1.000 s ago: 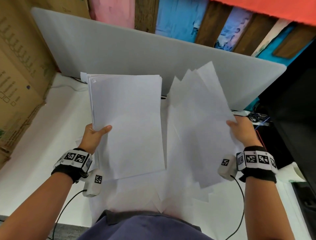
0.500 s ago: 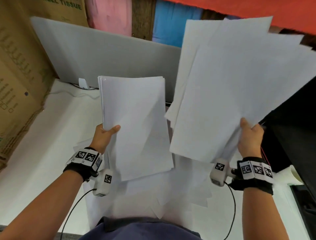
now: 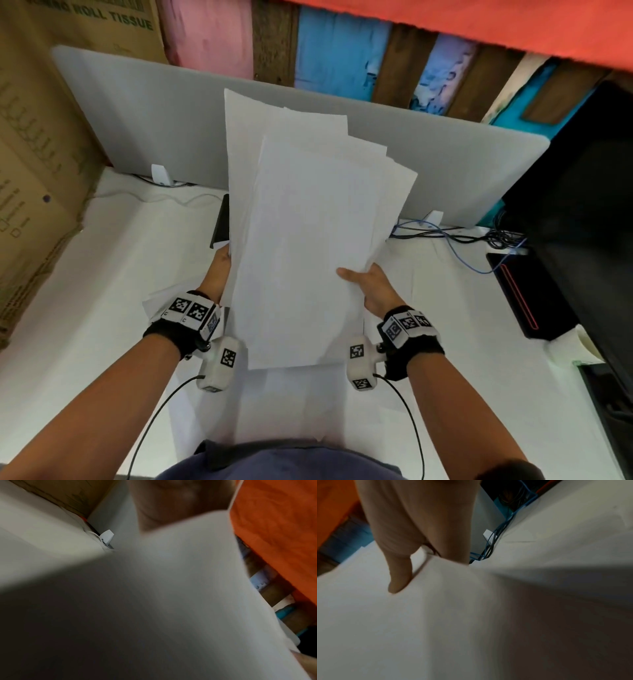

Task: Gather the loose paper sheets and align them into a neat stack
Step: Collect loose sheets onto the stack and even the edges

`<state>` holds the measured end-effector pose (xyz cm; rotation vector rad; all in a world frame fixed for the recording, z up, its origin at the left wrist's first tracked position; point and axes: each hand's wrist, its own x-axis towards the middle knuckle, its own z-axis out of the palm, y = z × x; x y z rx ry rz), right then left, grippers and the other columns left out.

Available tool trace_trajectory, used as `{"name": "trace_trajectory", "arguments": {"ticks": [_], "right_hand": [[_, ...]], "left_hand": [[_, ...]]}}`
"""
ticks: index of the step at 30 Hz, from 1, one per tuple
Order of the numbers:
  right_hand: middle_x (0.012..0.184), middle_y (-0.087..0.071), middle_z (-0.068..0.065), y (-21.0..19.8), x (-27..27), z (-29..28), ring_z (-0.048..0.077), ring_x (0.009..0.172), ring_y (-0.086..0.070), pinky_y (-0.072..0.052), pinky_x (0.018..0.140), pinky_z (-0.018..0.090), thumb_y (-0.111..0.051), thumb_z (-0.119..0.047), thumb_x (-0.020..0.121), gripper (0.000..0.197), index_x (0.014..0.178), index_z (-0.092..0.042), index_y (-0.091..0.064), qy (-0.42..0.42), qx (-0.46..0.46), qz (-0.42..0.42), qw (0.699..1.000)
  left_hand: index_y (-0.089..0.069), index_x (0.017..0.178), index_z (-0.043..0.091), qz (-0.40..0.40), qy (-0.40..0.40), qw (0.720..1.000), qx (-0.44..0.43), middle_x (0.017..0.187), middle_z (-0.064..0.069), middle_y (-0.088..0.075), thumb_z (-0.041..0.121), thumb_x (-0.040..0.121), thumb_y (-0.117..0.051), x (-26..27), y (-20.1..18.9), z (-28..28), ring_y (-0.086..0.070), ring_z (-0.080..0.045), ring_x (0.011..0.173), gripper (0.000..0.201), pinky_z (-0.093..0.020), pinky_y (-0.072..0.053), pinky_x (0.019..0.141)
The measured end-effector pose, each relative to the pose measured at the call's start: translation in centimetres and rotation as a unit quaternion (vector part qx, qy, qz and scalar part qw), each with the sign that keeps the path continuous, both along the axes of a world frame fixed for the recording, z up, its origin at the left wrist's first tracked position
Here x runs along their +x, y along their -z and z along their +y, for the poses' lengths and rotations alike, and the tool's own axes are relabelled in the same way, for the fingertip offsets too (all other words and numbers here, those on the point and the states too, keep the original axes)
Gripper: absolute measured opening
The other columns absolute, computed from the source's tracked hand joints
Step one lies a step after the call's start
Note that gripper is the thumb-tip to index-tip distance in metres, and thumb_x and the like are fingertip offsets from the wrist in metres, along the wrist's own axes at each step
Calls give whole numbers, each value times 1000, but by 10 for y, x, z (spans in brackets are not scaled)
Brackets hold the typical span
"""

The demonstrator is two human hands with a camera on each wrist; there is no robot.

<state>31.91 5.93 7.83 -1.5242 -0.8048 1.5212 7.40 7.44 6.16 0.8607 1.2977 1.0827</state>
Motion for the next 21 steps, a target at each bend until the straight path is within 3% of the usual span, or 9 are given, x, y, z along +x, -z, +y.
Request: {"name": "trace_trajectory", "arguments": {"ticks": [2,4,5,7,10,13,16,19,21], "right_hand": [[116,-62,13,1,0,3,24,102,-61,-48,96,40,-73,-4,77,36,108,-4,-56,25,-5,-33,999],[117,-63,14,1,-4,5,26,106,-60,-47,97,41,-74,-4,75,44,115,-2,-55,48,19,-42,998],[114,-63,13,-1,-6,4,27,104,-61,-48,95,41,-73,-2,76,40,112,-3,-56,60,35,-42,997],[107,-62,9,-5,-8,4,26,100,-61,-49,93,39,-72,-2,77,39,109,-6,-52,88,63,-46,993],[95,-56,-2,-9,-4,3,11,86,-56,-44,89,30,-74,-6,76,47,108,-7,-40,122,106,-51,986],[93,-64,3,-8,2,-2,12,83,-62,-51,89,35,-77,-3,72,33,97,-5,-55,86,120,-67,987],[96,-68,5,-9,10,-8,13,86,-67,-52,91,36,-76,2,70,28,87,-17,-64,34,139,-64,988],[100,-69,2,-17,26,-5,18,96,-67,-49,96,41,-77,-1,68,35,96,-17,-65,8,160,-50,986],[104,-69,1,-32,34,1,18,100,-66,-49,97,39,-83,-11,60,51,107,-15,-62,-15,185,-54,981]], "left_hand": [[-55,91,13,-30,-33,999,-4,67,13,-65,29,102,-29,-2,0,1,-56,-15,71,33,-15,-48,65],[-51,124,22,-90,-51,995,-12,110,7,-64,66,89,-27,-3,2,-2,-57,-20,104,61,-29,-46,93],[-46,131,25,-109,-58,992,-2,120,5,-60,72,83,-26,-1,3,-3,-56,-18,111,70,-34,-43,97],[-46,131,17,-78,-51,995,39,117,4,-60,56,91,-41,5,-2,-4,-58,-12,106,56,-32,-45,96],[-50,120,13,19,-50,992,112,98,11,-60,9,90,-57,12,-9,-8,-61,5,84,31,-14,-51,77],[-51,117,17,37,-43,988,142,101,12,-60,1,86,-59,11,-5,-13,-61,12,83,36,-5,-48,72],[-53,103,26,39,-15,985,167,88,22,-67,-5,83,-61,15,-9,-18,-61,14,83,38,-6,-48,70],[-52,97,29,32,9,981,190,79,33,-66,-9,79,-63,19,-27,-14,-62,14,80,43,-5,-47,66],[-55,101,27,18,25,979,200,85,24,-70,0,74,-73,18,-38,-8,-64,8,85,42,-12,-50,70]]}}
